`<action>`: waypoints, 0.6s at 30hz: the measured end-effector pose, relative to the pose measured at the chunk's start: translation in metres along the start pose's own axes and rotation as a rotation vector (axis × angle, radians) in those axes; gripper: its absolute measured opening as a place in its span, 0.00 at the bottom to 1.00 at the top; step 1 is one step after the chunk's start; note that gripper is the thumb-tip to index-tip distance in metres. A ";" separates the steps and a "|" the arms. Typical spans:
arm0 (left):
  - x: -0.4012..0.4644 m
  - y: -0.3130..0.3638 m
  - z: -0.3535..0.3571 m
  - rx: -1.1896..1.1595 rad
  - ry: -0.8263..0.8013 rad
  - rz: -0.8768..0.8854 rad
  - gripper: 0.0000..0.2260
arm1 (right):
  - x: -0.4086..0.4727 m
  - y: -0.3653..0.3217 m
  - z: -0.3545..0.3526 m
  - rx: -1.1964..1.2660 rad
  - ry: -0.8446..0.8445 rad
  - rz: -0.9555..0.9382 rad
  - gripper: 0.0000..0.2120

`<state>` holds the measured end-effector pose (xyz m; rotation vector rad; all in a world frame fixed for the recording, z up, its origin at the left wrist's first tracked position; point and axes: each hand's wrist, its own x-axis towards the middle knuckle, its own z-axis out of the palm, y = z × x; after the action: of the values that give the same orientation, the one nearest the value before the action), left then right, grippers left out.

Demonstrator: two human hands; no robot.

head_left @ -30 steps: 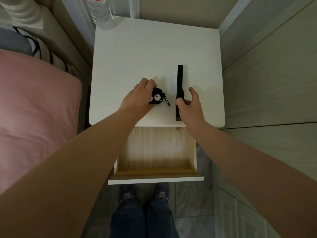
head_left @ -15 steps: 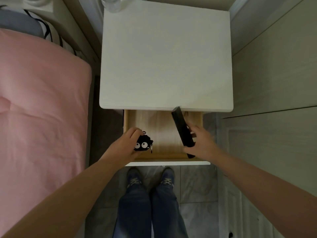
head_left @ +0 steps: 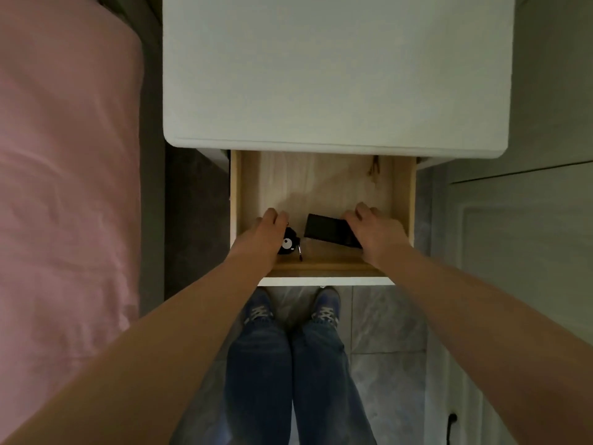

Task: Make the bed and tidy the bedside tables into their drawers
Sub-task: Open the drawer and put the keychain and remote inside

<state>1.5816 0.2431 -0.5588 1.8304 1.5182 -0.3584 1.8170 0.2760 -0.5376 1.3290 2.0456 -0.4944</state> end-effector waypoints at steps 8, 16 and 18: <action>0.011 -0.004 0.018 0.103 0.001 -0.044 0.29 | 0.010 -0.006 0.018 -0.052 -0.040 -0.039 0.33; 0.007 -0.007 0.012 0.270 0.058 -0.019 0.27 | 0.004 0.004 0.024 -0.079 -0.031 -0.122 0.32; 0.007 -0.007 0.013 0.248 0.052 -0.004 0.27 | 0.003 0.005 0.021 -0.084 -0.046 -0.148 0.32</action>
<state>1.5793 0.2396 -0.5745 2.0414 1.5705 -0.5240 1.8271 0.2667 -0.5547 1.1132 2.1121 -0.4938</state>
